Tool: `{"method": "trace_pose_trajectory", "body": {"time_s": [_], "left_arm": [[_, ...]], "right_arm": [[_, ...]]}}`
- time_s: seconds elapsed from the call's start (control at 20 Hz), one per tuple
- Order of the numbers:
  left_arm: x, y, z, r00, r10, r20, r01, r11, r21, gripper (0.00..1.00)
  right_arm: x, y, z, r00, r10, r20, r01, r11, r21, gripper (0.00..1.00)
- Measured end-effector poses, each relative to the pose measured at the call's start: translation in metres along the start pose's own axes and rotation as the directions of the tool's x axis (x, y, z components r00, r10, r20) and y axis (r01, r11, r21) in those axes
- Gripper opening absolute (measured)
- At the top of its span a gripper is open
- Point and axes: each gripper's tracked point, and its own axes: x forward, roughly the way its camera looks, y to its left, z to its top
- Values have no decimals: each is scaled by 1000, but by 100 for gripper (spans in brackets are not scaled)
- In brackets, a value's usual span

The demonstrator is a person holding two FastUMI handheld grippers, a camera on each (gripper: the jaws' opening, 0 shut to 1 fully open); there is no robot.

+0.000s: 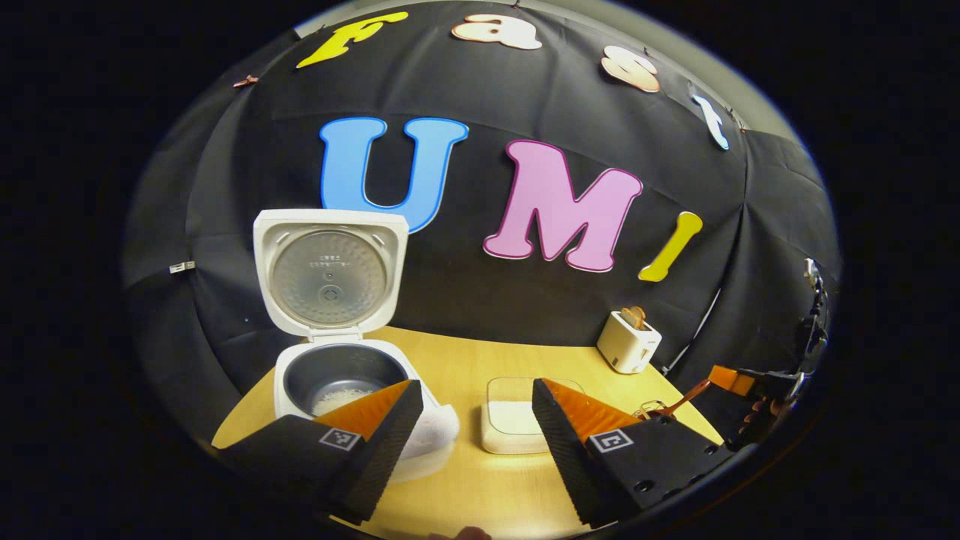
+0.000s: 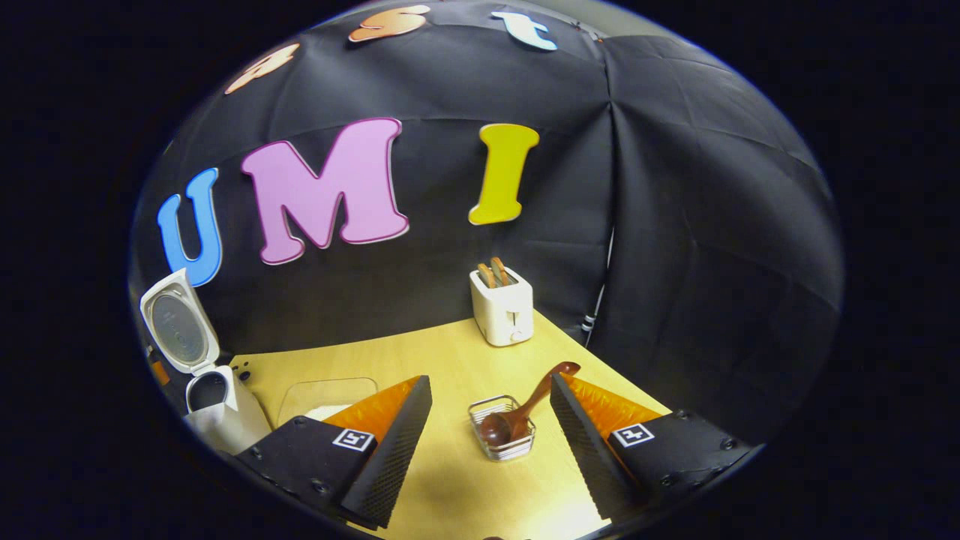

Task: Close the left gripper, press the button to open the rice cooker; take a wooden spoon from the chopstick holder with the right hand, scoop a spoonful of rice and pour it into the rice cooker, then put the wooden spoon back into the chopstick holder.

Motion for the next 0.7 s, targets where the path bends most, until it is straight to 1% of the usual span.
{"method": "trace_pose_trajectory", "body": {"time_s": [0.1,0.3,0.55,0.7], "left_arm": [[3,-13,-1,1000,5,-9,-5,1000,6,94],[7,-37,-2,1000,23,-17,-23,1000,14,95],[10,-60,-12,997,59,-59,-56,997,57,96],[6,-77,-25,995,57,-85,-50,996,77,96]], "right_arm": [[17,-14,-15,999,8,-43,-7,1000,15,98],[52,-38,-44,993,23,-115,-24,1000,-7,99],[97,-40,-72,980,78,-183,-79,997,0,99],[119,-41,-87,970,94,-223,-83,995,59,99]]}}
